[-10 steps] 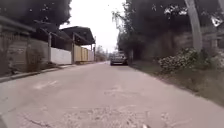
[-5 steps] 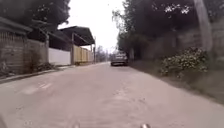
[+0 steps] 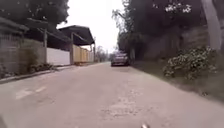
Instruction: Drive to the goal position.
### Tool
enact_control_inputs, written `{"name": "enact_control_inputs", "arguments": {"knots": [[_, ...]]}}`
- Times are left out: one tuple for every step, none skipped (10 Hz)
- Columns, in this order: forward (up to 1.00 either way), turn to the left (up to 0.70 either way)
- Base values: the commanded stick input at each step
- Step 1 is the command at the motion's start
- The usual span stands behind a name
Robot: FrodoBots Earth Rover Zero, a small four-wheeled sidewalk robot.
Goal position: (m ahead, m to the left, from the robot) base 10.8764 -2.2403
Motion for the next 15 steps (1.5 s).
{"name": "enact_control_inputs", "arguments": {"knots": [[0.70, 0.00], [0.70, 0.00], [0.70, 0.00], [0.70, 0.00], [0.70, 0.00], [0.70, 0.00], [0.70, 0.00], [0.70, 0.00], [0.70, 0.00], [0.70, 0.00], [0.70, 0.00], [0.70, 0.00], [0.70, 0.00], [0.70, 0.00], [0.70, 0.00]]}}
